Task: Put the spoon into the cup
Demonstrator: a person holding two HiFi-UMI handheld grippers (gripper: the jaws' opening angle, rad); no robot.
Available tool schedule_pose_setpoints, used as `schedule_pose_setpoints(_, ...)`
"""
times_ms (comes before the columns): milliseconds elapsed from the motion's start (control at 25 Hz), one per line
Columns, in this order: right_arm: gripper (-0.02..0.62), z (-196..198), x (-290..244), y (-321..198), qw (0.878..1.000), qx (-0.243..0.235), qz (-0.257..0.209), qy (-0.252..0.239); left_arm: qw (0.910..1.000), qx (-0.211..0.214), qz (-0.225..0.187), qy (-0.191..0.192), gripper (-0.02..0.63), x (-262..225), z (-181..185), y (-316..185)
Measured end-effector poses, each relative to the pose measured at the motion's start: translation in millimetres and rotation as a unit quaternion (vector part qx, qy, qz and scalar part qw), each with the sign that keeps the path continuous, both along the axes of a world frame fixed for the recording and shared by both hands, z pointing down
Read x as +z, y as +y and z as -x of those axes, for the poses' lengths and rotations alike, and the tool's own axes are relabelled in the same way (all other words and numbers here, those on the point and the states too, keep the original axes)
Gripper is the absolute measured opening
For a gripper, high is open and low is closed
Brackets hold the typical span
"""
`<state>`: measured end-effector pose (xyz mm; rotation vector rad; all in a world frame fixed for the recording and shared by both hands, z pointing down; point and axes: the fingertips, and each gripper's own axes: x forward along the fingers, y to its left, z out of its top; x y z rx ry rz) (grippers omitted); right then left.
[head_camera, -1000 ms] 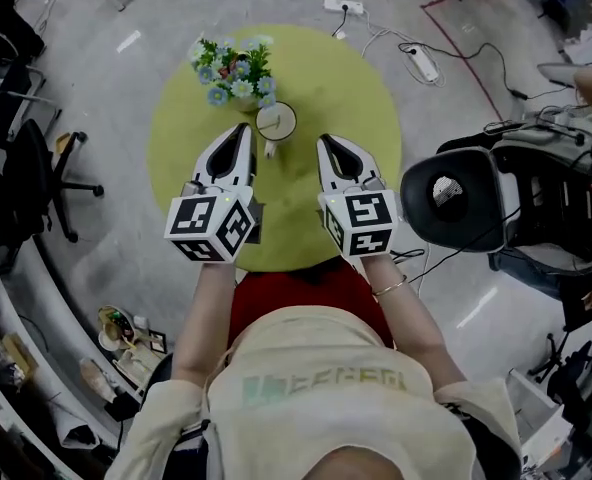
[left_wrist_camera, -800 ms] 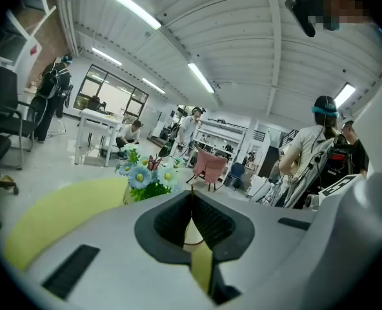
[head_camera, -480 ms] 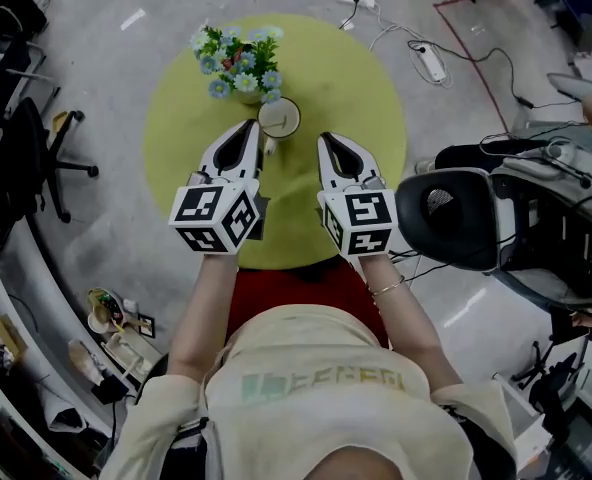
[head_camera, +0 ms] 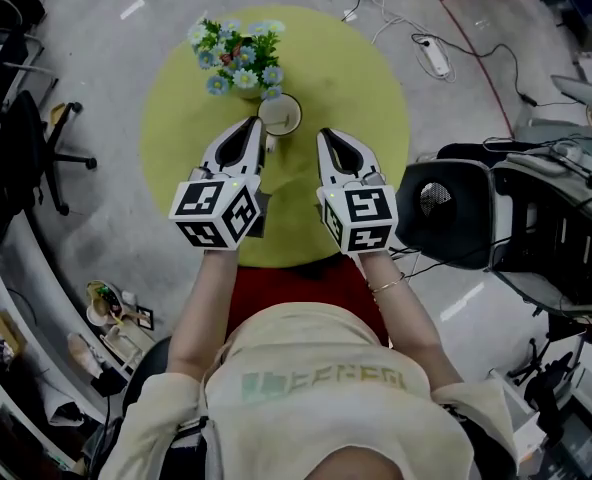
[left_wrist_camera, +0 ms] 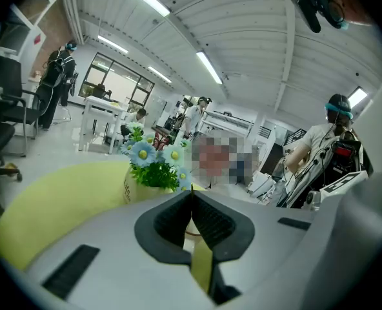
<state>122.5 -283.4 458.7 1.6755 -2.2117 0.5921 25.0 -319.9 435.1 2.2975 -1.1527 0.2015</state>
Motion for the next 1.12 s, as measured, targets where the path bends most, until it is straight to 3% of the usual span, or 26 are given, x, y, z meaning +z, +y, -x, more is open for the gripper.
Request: schedule_pose_setpoints(1120,0.037,6,17,-6,1.0,-0.013,0.023,0.003,0.9992,-0.026,0.023,0.017,0.029,18,16,-22)
